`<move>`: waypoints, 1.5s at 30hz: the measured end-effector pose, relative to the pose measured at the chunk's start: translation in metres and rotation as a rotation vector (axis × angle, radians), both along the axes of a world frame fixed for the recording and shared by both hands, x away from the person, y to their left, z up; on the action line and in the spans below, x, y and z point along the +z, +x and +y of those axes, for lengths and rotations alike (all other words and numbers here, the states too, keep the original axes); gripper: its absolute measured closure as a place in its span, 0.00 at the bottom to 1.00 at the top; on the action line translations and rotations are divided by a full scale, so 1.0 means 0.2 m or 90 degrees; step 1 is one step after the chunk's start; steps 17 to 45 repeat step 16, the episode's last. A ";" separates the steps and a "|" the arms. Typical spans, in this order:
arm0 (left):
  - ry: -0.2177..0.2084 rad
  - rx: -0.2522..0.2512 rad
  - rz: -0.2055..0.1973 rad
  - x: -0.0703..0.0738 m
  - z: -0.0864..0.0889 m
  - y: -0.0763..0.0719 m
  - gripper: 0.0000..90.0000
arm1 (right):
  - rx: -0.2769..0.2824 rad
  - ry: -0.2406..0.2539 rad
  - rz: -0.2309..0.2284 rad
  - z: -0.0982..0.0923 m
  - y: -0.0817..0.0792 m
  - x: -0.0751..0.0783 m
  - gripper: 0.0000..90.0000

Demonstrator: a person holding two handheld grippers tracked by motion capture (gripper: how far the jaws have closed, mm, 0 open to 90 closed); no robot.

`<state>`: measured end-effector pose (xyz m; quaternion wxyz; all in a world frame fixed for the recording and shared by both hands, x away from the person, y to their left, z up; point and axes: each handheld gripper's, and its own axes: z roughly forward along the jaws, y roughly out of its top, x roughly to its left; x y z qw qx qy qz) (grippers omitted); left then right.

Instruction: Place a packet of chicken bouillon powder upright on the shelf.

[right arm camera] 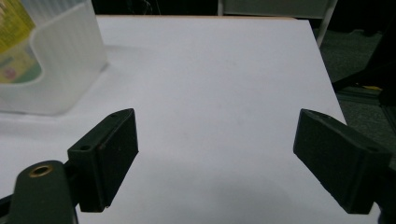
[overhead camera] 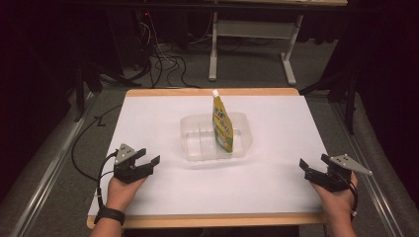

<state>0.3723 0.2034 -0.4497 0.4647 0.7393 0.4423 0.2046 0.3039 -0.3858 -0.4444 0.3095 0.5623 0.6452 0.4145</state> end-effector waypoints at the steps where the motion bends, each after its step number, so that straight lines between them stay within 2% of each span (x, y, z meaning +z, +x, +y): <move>1: -0.006 0.006 0.000 0.00 0.00 0.00 0.30 | 0.008 0.006 0.005 0.01 0.01 -0.01 0.13; 3: -0.004 0.015 -0.003 0.00 -0.02 0.00 0.23 | 0.016 0.009 0.005 0.02 0.02 -0.01 0.13; 7: 0.047 0.000 -0.006 -0.01 -0.05 -0.01 0.17 | 0.028 0.008 0.009 0.04 0.03 -0.01 0.12; 8: 0.052 -0.003 -0.004 -0.01 -0.05 -0.01 0.17 | 0.028 0.006 0.011 0.05 0.04 -0.01 0.12; 16: 0.029 -0.002 -0.013 0.02 -0.01 -0.02 0.16 | 0.023 -0.003 0.016 0.06 0.03 -0.01 0.11; 45: 0.029 -0.002 -0.013 0.02 -0.01 -0.02 0.16 | 0.023 -0.003 0.016 0.06 0.03 -0.01 0.11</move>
